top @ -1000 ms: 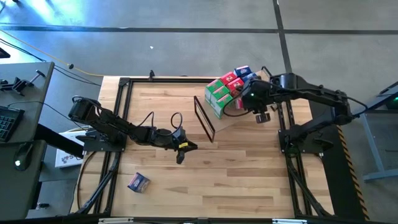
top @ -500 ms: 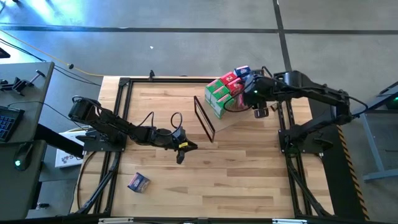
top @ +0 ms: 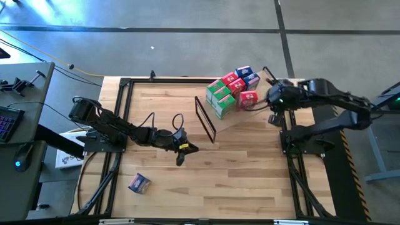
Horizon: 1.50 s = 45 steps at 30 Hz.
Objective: Stack cereal on shelf
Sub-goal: Put the red cereal box on the shelf and aligned with the other red cereal boxes
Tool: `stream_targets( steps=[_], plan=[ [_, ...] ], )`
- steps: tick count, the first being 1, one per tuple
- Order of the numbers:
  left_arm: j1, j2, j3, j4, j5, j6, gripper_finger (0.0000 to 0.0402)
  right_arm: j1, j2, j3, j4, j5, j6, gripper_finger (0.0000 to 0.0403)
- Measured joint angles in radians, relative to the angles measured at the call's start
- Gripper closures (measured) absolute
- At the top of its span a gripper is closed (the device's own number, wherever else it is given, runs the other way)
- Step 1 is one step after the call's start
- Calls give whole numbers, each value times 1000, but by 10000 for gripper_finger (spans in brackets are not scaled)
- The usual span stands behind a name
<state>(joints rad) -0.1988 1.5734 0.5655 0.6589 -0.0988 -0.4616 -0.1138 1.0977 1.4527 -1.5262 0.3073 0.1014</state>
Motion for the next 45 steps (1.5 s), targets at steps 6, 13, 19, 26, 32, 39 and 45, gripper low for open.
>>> stream_targets(
  steps=[6,13,19,26,32,39,45],
  plan=[
    [10,0,0,5,12,1,367,41,-174,-278,244,40,147,384],
    [9,0,0,5,11,-5,367,51,-256,-489,468,123,283,401],
    [9,0,0,7,11,-8,367,51,-268,-612,525,172,396,402],
    [9,0,0,8,10,-16,367,47,-268,-722,673,204,419,403],
    [9,0,0,14,10,-18,367,16,-255,-758,805,249,403,403],
    [9,0,0,20,9,-25,367,-32,-227,-768,914,250,333,403],
    [9,0,0,20,9,-32,367,-62,-192,-768,958,244,279,403]
  ],
)
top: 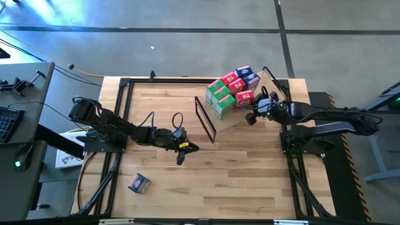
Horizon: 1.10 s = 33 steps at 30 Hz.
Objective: Stack cereal on shelf
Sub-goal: Put the red cereal box on the shelf and aligned with the other red cereal boxes
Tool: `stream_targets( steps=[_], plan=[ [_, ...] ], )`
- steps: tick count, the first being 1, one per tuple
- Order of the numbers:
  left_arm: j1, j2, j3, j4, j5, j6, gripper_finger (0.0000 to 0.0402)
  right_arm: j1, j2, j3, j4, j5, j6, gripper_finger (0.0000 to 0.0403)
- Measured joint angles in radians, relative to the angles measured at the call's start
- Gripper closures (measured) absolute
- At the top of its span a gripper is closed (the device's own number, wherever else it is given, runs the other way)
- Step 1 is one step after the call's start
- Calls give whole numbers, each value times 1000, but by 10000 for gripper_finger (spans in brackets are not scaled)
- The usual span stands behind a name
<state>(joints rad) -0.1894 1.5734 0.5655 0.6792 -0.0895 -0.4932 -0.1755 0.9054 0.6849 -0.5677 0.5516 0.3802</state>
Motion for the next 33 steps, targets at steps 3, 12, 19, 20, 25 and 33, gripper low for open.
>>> stream_targets(
  steps=[3,12,19,20,25,33],
  plan=[
    [0,0,0,0,0,-1,367,-2,-15,12,-31,27,-31,403],
    [-1,0,0,0,0,-4,367,67,-143,84,-183,-88,0,403],
    [0,0,0,-1,0,-3,367,108,-102,85,-135,-14,-4,403],
    [0,0,0,-1,0,-3,367,106,-91,85,-122,-2,-16,403],
    [0,0,0,-1,1,-3,367,78,-40,85,-61,3,-51,403],
    [0,0,0,-2,59,-3,367,68,-21,85,-8,3,-79,403]
  ],
)
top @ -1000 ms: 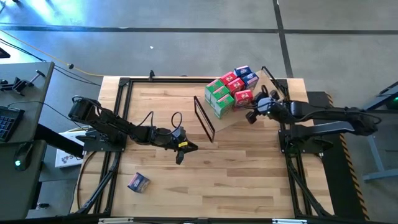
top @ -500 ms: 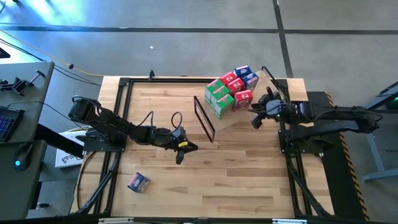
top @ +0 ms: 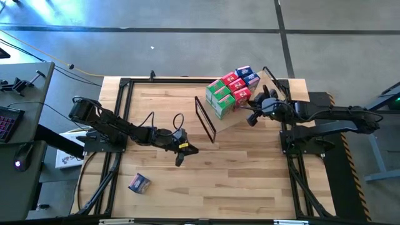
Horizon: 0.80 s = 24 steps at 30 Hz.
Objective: Stack cereal on shelf
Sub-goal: Put the red cereal box on the shelf and aligned with the other red cereal boxes, then put the blue cereal box on the shelf and aligned with the other blue cereal boxes
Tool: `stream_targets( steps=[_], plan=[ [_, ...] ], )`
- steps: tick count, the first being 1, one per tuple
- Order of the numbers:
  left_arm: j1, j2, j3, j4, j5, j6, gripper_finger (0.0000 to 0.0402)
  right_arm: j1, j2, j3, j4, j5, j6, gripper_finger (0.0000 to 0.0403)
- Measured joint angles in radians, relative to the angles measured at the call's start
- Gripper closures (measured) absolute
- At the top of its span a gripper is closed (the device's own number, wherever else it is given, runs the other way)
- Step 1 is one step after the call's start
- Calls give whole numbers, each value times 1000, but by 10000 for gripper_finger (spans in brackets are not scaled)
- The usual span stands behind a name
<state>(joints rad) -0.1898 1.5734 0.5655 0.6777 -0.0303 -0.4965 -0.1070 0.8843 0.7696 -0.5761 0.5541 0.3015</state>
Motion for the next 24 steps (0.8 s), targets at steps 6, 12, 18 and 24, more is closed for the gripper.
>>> stream_targets(
  steps=[6,12,18,24],
  plan=[
    [0,0,0,0,0,1,367,0,-1,0,16,-3,-57,403],
    [9,0,2,-1,69,-23,367,73,-78,0,-41,-5,-78,403],
    [20,0,22,-24,101,-22,367,253,-207,-135,58,46,-6,403],
    [18,0,189,-318,107,2,361,400,-259,-382,472,44,-77,403]
  ],
)
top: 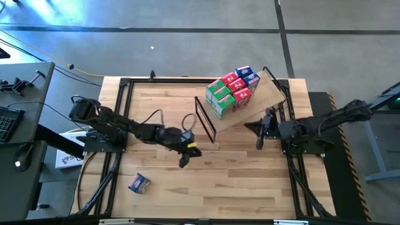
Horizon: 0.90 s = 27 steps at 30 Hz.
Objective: Stack cereal on shelf
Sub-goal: Put the blue cereal box on the shelf and aligned with the other blue cereal boxes
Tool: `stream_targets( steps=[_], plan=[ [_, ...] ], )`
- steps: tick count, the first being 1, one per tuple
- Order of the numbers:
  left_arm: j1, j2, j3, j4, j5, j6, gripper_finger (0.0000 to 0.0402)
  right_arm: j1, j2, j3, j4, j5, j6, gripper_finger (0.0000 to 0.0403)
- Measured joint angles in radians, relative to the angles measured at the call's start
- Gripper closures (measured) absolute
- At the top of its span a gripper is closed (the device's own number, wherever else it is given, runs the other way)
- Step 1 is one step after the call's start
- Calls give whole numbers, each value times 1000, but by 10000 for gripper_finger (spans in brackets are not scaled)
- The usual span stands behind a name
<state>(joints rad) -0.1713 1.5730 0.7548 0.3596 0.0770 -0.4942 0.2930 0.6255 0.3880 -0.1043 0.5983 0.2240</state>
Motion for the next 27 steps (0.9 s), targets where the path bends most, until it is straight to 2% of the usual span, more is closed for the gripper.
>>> stream_targets(
  steps=[5,11,15,21,27],
  plan=[
    [-23,0,198,-399,0,40,338,51,1,-126,228,0,-46,403],
    [-48,0,378,-703,3,-18,345,59,1,-174,311,0,-50,403],
    [-83,0,470,-890,-3,-150,332,65,1,-174,328,-1,-78,403],
    [-222,0,602,-1237,-28,-368,261,67,1,-174,328,-11,-95,403],
    [-391,-1,635,-1414,-5,-748,192,66,1,-174,328,-43,-95,403]
  ],
)
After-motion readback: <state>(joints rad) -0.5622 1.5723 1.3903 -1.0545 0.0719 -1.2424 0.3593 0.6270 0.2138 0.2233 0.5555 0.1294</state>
